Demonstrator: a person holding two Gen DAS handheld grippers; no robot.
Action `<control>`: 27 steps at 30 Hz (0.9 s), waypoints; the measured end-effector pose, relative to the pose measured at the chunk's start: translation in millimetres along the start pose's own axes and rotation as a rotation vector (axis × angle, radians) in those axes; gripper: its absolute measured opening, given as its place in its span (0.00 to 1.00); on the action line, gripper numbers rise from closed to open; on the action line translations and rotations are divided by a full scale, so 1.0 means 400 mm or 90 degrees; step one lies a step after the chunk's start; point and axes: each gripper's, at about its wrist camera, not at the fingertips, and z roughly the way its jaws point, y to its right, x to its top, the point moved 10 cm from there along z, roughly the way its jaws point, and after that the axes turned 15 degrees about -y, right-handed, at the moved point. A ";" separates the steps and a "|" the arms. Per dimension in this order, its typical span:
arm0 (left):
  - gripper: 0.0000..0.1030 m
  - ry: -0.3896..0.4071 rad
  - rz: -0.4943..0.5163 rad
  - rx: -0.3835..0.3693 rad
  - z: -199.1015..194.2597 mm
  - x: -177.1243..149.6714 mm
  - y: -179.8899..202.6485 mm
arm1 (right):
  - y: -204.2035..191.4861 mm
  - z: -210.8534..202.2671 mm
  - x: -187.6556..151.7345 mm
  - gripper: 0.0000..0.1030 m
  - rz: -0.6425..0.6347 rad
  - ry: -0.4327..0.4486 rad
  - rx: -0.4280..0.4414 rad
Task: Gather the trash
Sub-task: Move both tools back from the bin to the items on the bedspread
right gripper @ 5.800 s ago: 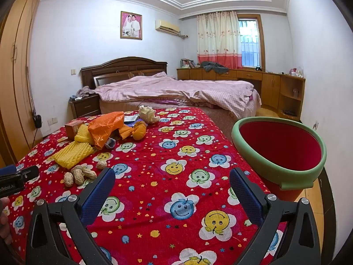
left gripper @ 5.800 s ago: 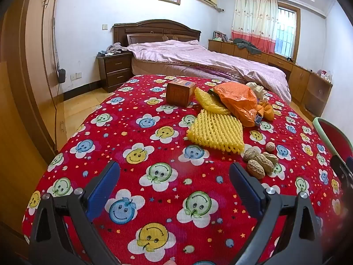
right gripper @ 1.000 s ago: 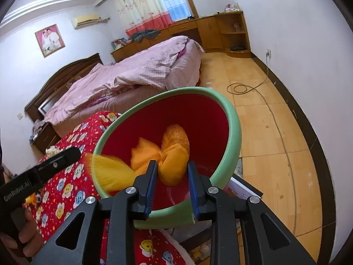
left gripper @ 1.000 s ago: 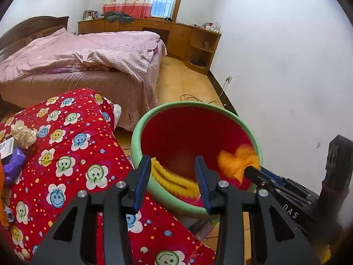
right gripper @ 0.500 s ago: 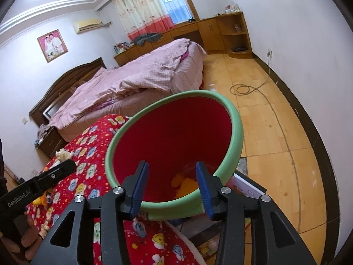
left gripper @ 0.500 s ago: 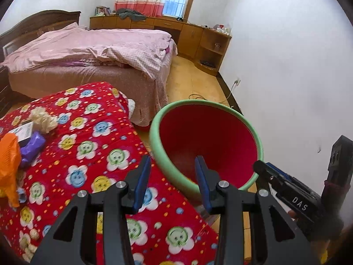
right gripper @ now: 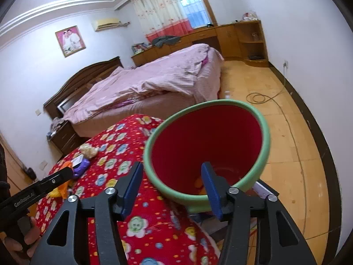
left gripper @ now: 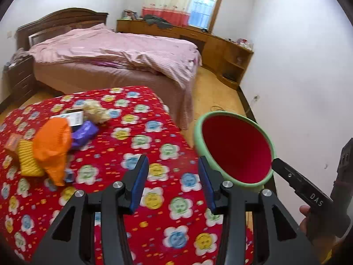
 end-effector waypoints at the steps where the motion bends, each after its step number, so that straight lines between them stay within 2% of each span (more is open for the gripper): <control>1: 0.45 0.003 -0.005 0.005 -0.010 -0.003 -0.016 | -0.017 0.001 -0.001 0.56 -0.006 -0.002 0.004; 7: 0.48 0.023 -0.047 0.037 -0.066 -0.015 -0.130 | -0.094 0.011 -0.010 0.57 -0.032 -0.014 0.024; 16: 0.49 0.026 -0.097 0.095 -0.110 -0.040 -0.305 | -0.198 0.050 -0.023 0.57 -0.070 -0.039 0.030; 27: 0.49 -0.003 -0.177 0.158 -0.086 -0.067 -0.537 | -0.292 0.114 -0.031 0.57 -0.093 -0.066 0.033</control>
